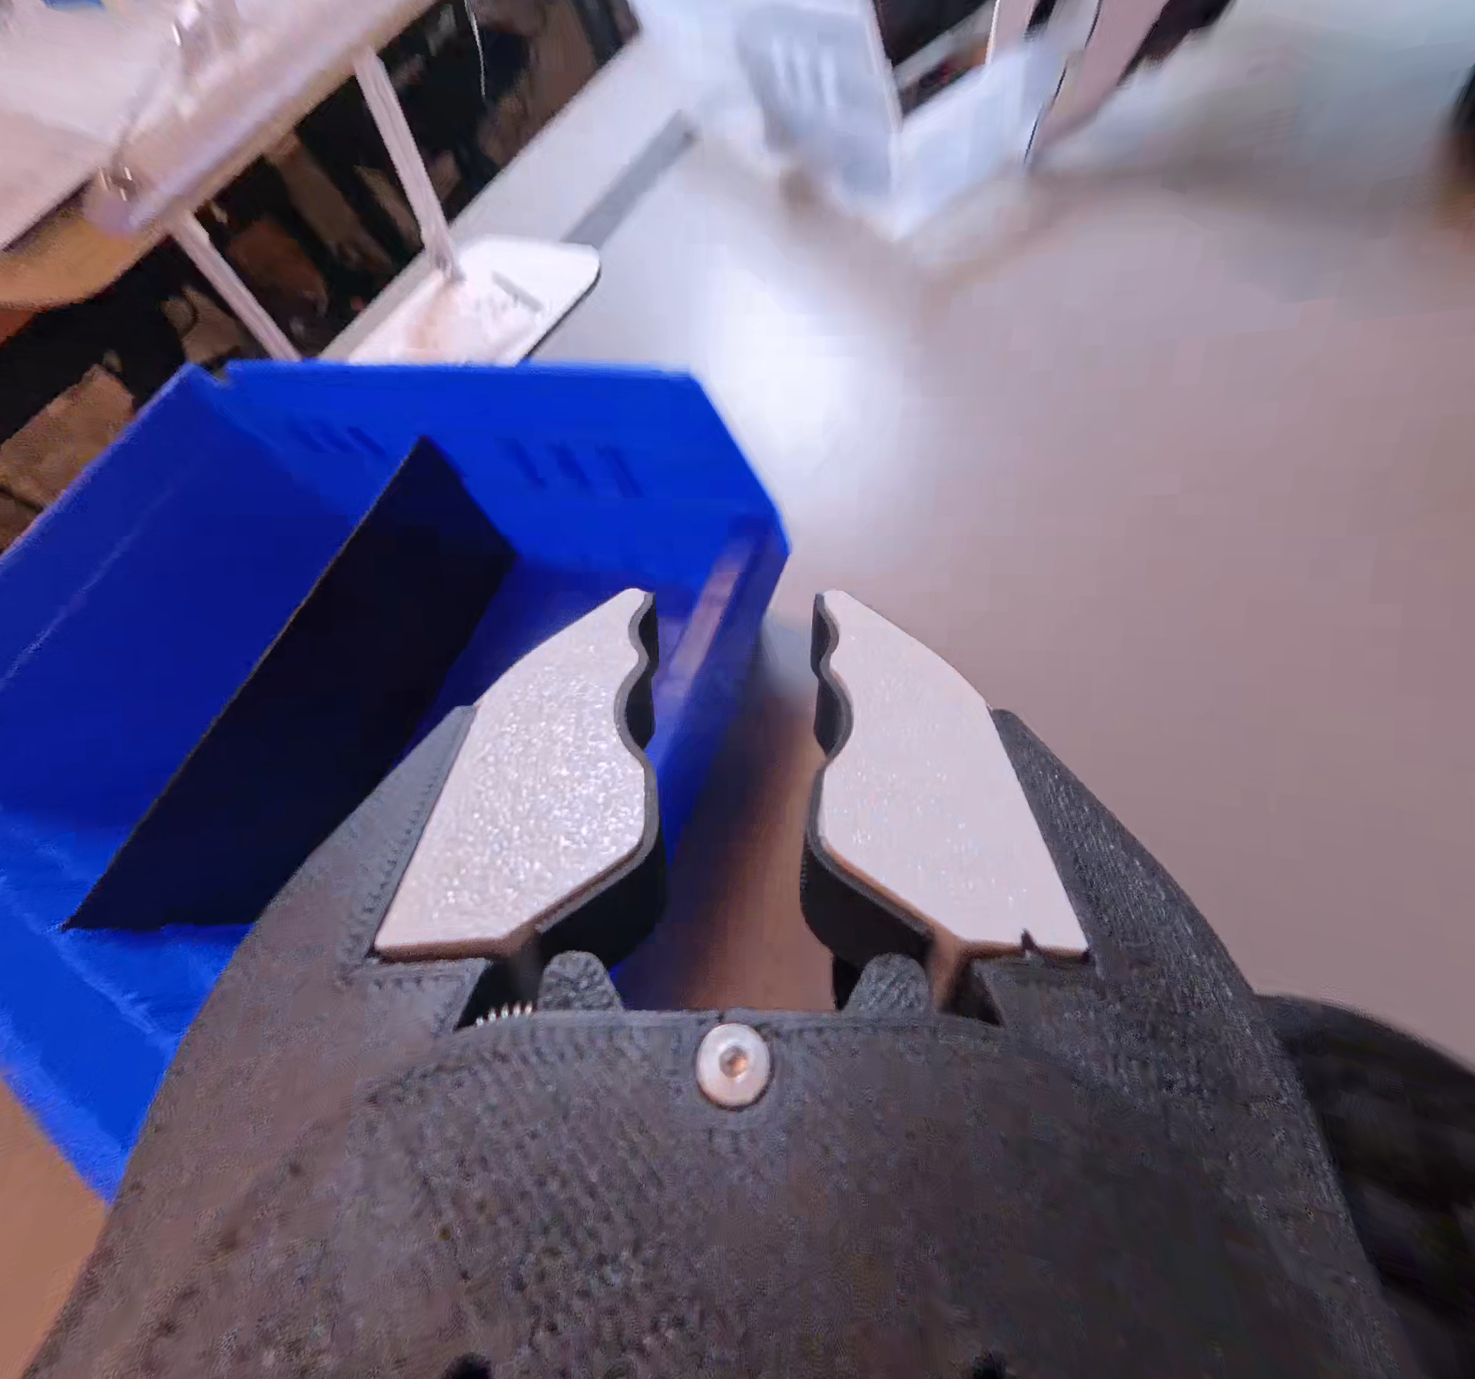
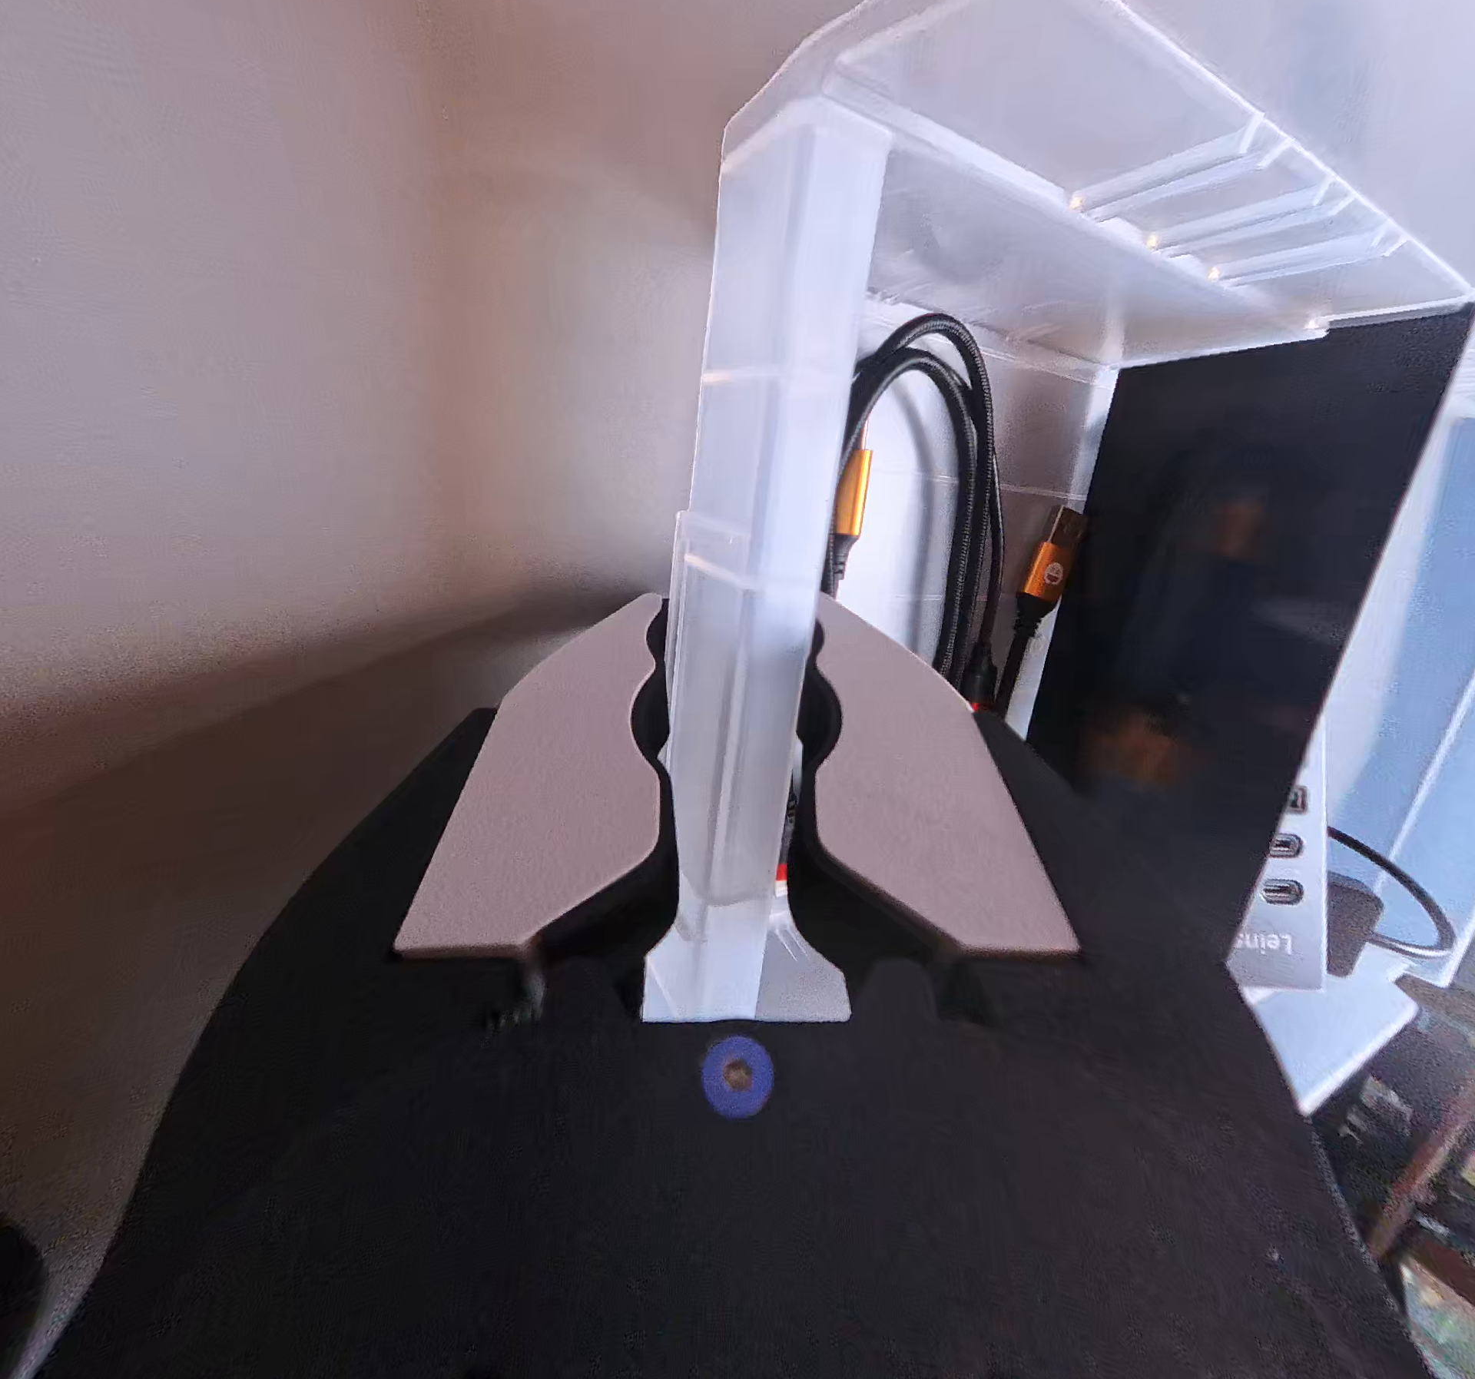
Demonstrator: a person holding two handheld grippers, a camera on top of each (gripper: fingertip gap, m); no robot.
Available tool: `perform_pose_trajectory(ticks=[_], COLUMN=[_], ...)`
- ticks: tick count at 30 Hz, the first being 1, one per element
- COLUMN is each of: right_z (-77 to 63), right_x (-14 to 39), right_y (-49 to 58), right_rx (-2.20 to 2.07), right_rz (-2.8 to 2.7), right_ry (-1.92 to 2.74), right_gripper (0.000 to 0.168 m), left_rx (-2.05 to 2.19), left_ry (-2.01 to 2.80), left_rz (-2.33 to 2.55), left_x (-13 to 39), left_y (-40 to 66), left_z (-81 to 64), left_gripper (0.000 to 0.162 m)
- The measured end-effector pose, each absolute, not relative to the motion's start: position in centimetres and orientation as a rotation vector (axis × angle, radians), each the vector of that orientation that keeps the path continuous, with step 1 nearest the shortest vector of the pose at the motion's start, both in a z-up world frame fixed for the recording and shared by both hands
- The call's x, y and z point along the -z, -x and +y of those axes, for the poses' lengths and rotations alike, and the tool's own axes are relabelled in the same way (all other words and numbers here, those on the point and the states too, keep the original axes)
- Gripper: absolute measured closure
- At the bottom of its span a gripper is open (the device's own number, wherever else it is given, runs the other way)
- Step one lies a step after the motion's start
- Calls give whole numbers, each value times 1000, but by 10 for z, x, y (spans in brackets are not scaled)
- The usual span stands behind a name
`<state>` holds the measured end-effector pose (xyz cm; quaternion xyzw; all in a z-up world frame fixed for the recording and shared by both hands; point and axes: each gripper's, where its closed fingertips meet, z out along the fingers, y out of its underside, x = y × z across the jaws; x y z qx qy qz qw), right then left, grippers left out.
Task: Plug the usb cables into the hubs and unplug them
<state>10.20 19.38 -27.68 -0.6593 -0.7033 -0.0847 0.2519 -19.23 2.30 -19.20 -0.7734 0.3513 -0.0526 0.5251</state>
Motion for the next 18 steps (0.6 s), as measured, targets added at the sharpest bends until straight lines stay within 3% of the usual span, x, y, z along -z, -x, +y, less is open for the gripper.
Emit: perform_pose_trajectory(ticks=[7, 10, 13, 18], right_z=[77, 14, -49, -45], right_x=[273, 265, 215, 145], right_y=[-49, -16, 0, -65], right_rx=[299, 189, -160, -418], right_rz=[-2005, -2028, -1870, -1248], right_ry=[1541, 1403, 1318, 1476], right_gripper=[138, 133, 136, 131], left_rx=[752, 715, 529, 227], left_ry=[1769, 1850, 1888, 1990], left_rz=[688, 718, 724, 736], left_x=[178, 196, 205, 234], left_y=[82, 52, 50, 68], left_z=[-3, -6, -14, -39], left_gripper=[117, 96, 87, 105])
